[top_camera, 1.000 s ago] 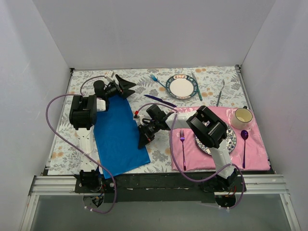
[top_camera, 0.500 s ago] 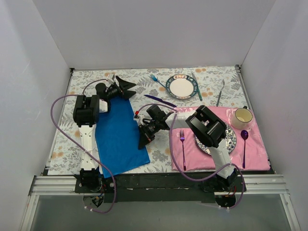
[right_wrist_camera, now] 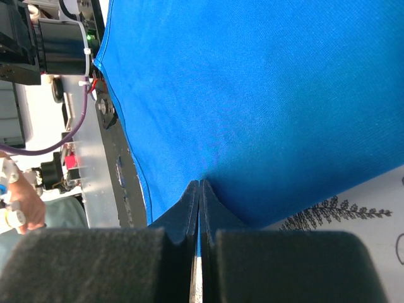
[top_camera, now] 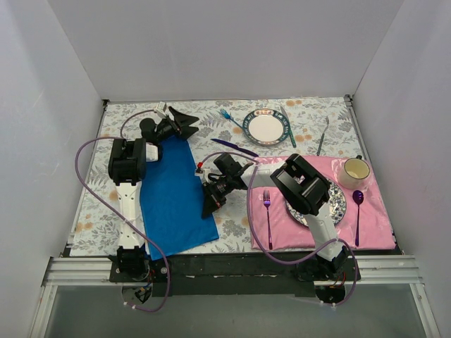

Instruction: Fold the napkin into a case and place the utensils inside

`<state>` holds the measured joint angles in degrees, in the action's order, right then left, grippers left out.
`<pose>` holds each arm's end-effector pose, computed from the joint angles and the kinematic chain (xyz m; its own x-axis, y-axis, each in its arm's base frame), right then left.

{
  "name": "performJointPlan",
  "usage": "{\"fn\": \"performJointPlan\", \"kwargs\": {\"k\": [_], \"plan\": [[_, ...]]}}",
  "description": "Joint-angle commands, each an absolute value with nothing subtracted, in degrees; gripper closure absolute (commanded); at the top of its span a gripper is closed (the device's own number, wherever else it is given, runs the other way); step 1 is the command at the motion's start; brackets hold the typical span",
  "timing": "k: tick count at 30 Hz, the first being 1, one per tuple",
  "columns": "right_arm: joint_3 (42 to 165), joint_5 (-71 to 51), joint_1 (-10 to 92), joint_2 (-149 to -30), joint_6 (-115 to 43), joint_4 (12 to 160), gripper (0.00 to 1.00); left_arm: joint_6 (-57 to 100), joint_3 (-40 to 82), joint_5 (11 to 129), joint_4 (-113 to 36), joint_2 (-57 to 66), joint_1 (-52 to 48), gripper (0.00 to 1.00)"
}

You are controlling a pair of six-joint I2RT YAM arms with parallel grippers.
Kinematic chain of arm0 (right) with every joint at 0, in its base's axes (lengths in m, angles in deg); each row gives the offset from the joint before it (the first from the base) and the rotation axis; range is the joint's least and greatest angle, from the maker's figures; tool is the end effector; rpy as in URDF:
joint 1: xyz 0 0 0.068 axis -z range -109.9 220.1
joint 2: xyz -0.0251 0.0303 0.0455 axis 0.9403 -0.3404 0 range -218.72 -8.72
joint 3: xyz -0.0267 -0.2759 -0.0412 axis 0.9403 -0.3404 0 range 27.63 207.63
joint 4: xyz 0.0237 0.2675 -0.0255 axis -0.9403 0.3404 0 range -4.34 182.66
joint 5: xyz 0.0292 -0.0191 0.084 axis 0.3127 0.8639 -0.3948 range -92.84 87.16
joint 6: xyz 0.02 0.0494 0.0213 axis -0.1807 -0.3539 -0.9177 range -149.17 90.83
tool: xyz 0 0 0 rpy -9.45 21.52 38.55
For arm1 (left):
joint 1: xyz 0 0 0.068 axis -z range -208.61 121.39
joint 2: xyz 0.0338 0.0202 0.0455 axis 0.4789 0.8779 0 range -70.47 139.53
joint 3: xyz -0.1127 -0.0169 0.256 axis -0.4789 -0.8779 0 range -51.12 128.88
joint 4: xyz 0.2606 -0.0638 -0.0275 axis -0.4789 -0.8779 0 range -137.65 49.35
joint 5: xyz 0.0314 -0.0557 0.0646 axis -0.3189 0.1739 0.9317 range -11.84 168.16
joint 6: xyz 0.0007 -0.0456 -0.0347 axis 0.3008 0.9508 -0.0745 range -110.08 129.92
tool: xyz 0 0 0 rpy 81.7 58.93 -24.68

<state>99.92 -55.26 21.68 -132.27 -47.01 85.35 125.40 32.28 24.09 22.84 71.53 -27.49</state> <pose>0.2666 0.3489 0.1027 -0.7320 -0.5433 -0.4111 -0.5917 0.2077 0.7790 0.5141 -0.0429 0.1037 -0.7752 -0.5147 0.3663 -0.2750 -0.2471 -0.9291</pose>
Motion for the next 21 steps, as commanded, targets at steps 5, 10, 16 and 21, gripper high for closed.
{"fn": "performJointPlan", "kwargs": {"k": [5,10,16,21], "plan": [[101.28,-54.96,21.67,-133.87,-48.41,84.26,0.99,136.83,35.1,27.09,26.85,77.36,-26.85,0.02],[101.11,-54.78,21.67,-134.14,-48.59,83.99,0.99,138.76,34.58,27.8,27.73,79.3,-27.03,0.02],[101.99,-55.05,21.59,-133.44,-48.51,83.73,0.99,135.0,39.83,22.27,24.34,74.05,-27.03,0.02],[100.23,-53.72,21.76,-130.98,-49.73,82.94,0.99,114.06,45.29,17.25,1.42,64.9,-28.52,0.02]]}}
